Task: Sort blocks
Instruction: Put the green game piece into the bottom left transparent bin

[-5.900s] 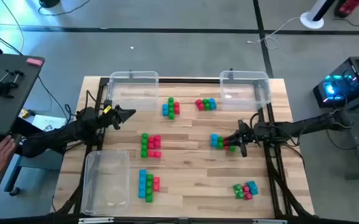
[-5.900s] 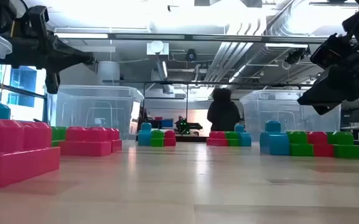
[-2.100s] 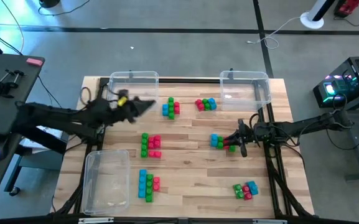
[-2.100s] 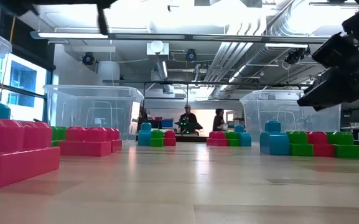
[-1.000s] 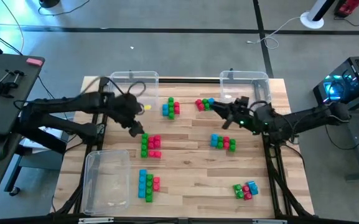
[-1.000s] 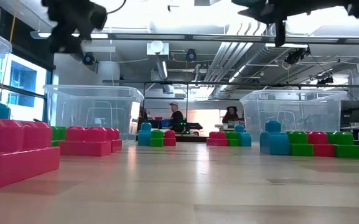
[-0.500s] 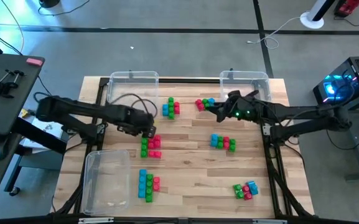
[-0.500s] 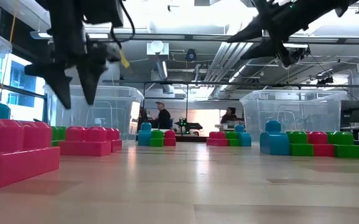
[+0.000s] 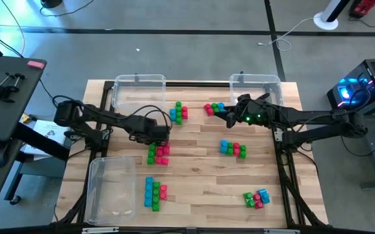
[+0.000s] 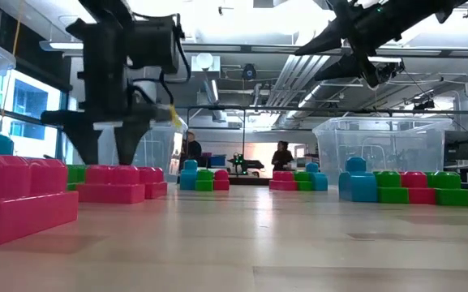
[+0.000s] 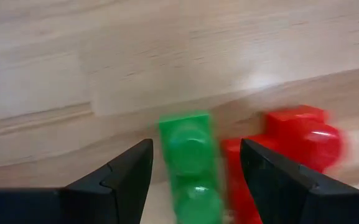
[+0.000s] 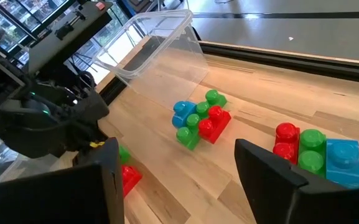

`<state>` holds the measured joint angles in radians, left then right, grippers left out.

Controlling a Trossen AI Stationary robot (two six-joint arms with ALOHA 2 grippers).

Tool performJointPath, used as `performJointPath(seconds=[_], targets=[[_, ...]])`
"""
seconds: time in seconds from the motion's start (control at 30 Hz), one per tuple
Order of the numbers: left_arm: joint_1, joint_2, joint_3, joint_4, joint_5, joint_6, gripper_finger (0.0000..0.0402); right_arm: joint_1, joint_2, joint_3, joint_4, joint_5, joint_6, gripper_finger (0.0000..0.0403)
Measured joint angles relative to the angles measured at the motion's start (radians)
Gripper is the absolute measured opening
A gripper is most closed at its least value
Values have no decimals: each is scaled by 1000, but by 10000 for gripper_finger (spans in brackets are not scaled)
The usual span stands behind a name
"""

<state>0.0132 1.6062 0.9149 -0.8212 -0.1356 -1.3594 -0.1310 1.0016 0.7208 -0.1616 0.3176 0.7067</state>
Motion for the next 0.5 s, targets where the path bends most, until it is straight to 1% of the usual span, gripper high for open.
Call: performJointPath(seconds=[0.2, 0.33, 0.5], targets=[[0, -3, 0, -101, -4, 5, 230, 0, 0, 0, -12, 0, 9, 194], [-8, -5, 0, -99, 14, 9, 230, 0, 0, 0, -15, 0, 14, 194], [-37, 12, 0, -91, 18, -32, 230, 0, 0, 0, -15, 0, 15, 194]])
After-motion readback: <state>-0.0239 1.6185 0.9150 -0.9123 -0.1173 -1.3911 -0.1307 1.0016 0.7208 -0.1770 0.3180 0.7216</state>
